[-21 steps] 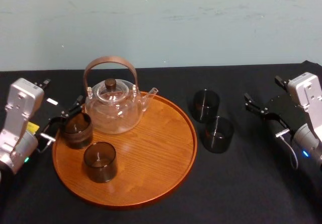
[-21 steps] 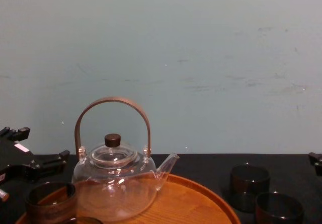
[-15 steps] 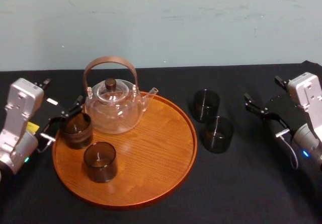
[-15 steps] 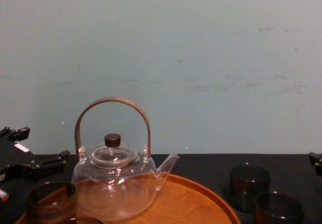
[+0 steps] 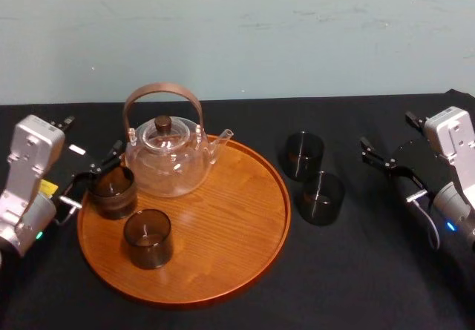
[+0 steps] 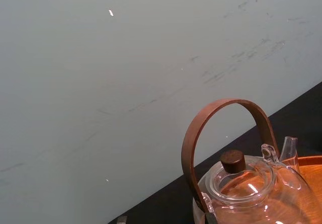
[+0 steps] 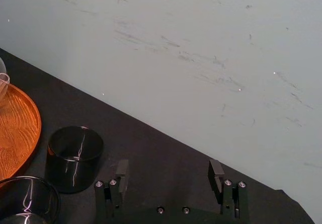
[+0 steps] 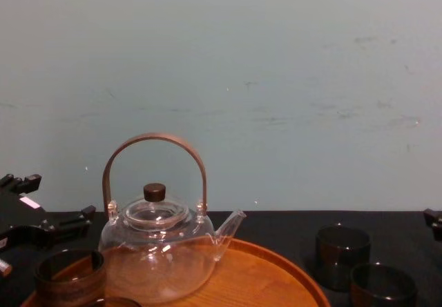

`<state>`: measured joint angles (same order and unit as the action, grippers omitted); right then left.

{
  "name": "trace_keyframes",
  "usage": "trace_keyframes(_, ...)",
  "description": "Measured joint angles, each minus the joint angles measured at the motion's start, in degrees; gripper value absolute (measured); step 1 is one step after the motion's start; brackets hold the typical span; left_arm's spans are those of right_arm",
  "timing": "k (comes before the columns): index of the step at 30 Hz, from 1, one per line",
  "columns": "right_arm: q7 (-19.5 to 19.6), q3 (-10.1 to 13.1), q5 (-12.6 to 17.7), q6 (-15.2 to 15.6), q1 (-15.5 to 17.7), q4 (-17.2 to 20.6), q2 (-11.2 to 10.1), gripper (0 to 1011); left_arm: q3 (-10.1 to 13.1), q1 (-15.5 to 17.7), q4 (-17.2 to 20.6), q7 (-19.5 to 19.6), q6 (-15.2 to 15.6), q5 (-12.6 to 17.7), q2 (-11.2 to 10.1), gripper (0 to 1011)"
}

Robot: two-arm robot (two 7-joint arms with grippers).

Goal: Pick up the glass from the table and place it on the tray.

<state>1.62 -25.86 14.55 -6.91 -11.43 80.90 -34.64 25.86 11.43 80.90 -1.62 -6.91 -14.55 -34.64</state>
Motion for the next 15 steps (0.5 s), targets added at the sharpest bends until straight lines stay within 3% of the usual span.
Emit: trace_keyframes(15,0.00,0.00,0.00,0.00,0.00,0.00,0.00,1008,0.00,0.00,0.00,0.00,0.00,0.00,0.00,1001)
